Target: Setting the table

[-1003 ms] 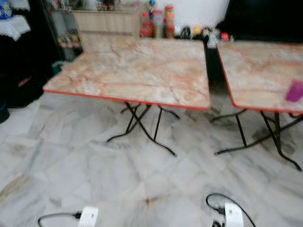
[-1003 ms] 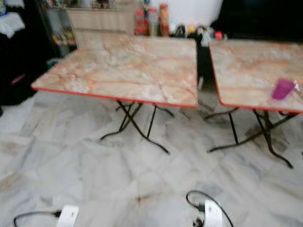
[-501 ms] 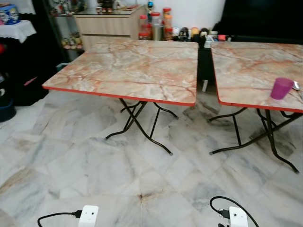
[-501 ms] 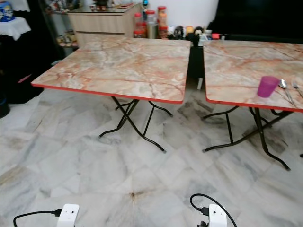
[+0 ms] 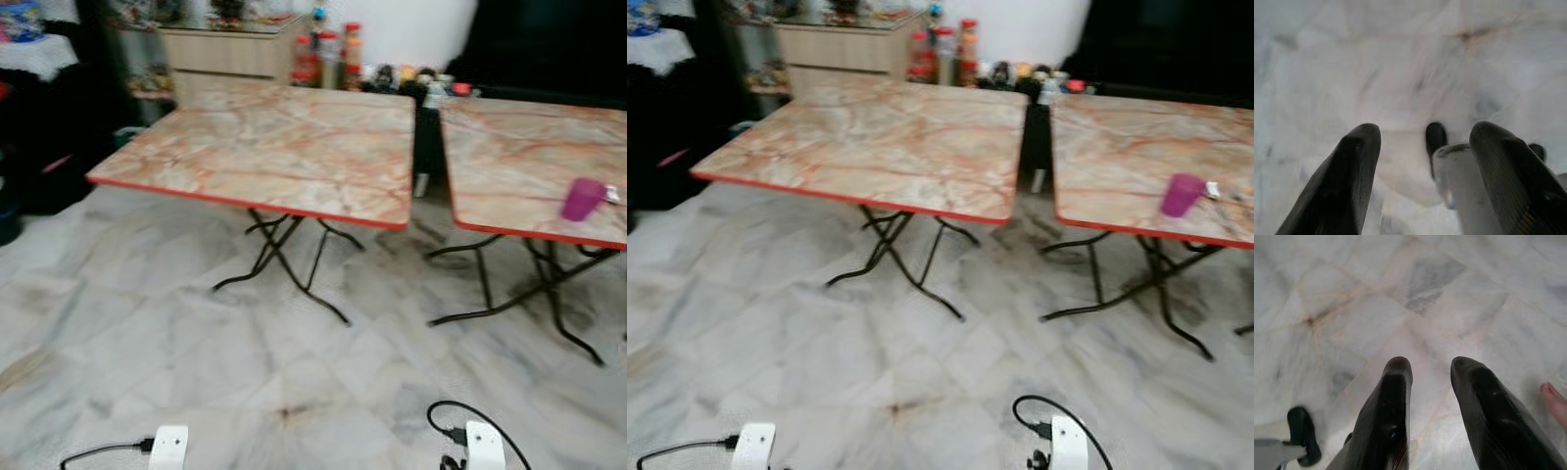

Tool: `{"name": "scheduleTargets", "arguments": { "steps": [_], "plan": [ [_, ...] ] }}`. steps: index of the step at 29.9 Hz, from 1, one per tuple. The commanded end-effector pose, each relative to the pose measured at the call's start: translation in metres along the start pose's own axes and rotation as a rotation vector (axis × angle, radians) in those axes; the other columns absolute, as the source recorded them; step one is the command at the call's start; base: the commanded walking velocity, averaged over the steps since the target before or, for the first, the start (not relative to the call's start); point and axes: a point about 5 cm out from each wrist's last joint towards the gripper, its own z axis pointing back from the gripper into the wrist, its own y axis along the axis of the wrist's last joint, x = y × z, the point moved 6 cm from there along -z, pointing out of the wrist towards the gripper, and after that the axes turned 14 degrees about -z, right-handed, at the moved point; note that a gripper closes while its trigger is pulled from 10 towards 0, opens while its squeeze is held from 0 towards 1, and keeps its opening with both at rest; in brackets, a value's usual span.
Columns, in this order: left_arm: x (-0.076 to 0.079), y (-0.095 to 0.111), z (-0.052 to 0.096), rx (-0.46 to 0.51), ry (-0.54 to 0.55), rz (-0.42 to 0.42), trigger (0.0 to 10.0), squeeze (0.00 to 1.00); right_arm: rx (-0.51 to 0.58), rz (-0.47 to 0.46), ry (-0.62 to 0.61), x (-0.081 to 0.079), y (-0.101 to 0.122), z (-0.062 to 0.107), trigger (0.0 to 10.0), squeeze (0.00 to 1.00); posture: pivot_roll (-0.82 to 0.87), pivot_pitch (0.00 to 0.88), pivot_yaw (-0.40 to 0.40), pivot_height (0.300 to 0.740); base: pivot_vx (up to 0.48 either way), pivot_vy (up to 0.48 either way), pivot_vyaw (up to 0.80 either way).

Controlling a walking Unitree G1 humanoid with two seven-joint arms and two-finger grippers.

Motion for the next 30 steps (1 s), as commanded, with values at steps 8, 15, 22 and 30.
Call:
{"name": "scheduleTargets", "arguments": {
  "steps": [8, 15, 22, 30],
  "plan": [
    [-0.0005, 0.0029, -0.0006, -0.001, -0.003, 0.007, 10.0, 0.00, 0.019, -0.001, 0.018, -0.0060, 0.0087, -0.0014, 10.0, 0.00, 0.01, 0.000, -0.040, 0.740, 0.480, 0.000, 0.00],
    [-0.0008, 0.0024, -0.0006, -0.003, -0.003, 0.007, 10.0, 0.00, 0.018, -0.002, 0.018, -0.0069, 0.0091, -0.0017, 10.0, 0.00, 0.01, 0.000, -0.040, 0.740, 0.480, 0.000, 0.00],
    [-0.0026, -0.0027, 0.0000, -0.018, 0.009, -0.008, 10.0, 0.00, 0.016, -0.001, 0.017, -0.0065, 0.0088, -0.0016, 10.0, 0.00, 0.01, 0.000, -0.040, 0.740, 0.449, 0.000, 0.00],
    [-0.0031, -0.0018, 0.0001, -0.009, 0.014, 0.001, 10.0, 0.00, 0.016, 0.004, 0.020, -0.0055, 0.0090, -0.0014, 10.0, 0.00, 0.01, 0.000, -0.043, 0.740, 0.000, 0.000, 0.00]
  ]
}}
